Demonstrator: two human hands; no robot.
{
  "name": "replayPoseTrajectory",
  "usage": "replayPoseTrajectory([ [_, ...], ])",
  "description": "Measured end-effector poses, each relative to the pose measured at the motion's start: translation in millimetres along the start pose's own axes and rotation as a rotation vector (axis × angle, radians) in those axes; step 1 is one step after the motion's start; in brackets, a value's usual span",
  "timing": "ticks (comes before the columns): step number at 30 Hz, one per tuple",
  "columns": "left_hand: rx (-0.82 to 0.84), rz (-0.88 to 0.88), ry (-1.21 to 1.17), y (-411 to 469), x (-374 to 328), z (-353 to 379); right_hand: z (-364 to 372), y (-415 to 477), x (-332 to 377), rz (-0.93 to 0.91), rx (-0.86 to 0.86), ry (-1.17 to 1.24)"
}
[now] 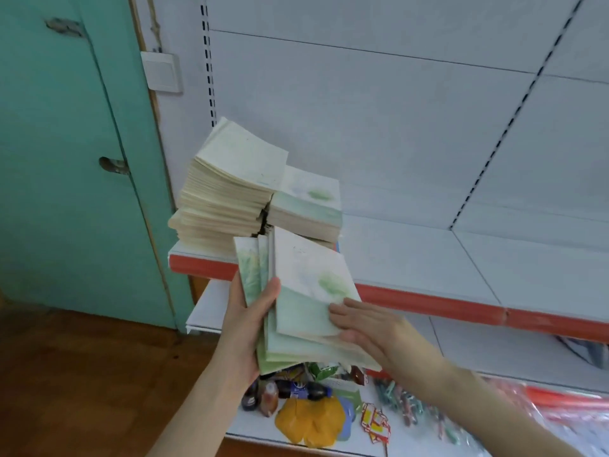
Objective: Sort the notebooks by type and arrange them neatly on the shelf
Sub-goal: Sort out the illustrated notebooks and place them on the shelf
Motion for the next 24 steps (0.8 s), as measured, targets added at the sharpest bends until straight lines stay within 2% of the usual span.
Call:
replayPoseTrajectory([
  [2, 0.008, -0.023, 0.042, 0, 14, 7, -5, -16, -4, 0.105, -0.028, 0.123],
  [4, 0.021, -0.031, 0.061, 1, 27, 20, -15, -35, -16, 0.298, -0.099, 0.261],
  [7, 0.089, -0.041, 0.087, -1, 43, 52, -42, -59, -48, 0.676, -0.420, 0.381],
  [8, 0.123, -0.046, 0.091, -2, 48, 66, -49, -67, -60, 0.801, -0.477, 0.433],
  [11, 0.206, -0.067, 0.084, -2, 68, 111, -66, -89, -90, 1.011, -0.482, 0.679],
  [16, 0.319, -0.089, 0.101, 4, 119, 198, -116, -149, -147, 1.044, -0.619, 1.060],
  [24, 0.456, -0.175, 0.102, 16, 226, 354, -198, -280, -252, 1.098, -0.809, 1.167],
])
Point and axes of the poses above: each hand's wrist, its own y-axis towards the middle knuckle, its own z-axis out of the palm, x = y × z, the point moved 3 cm from there along y, towards the middle knuckle, and after that the axes turned 2 degrees about -y, right-handed, at the moved point
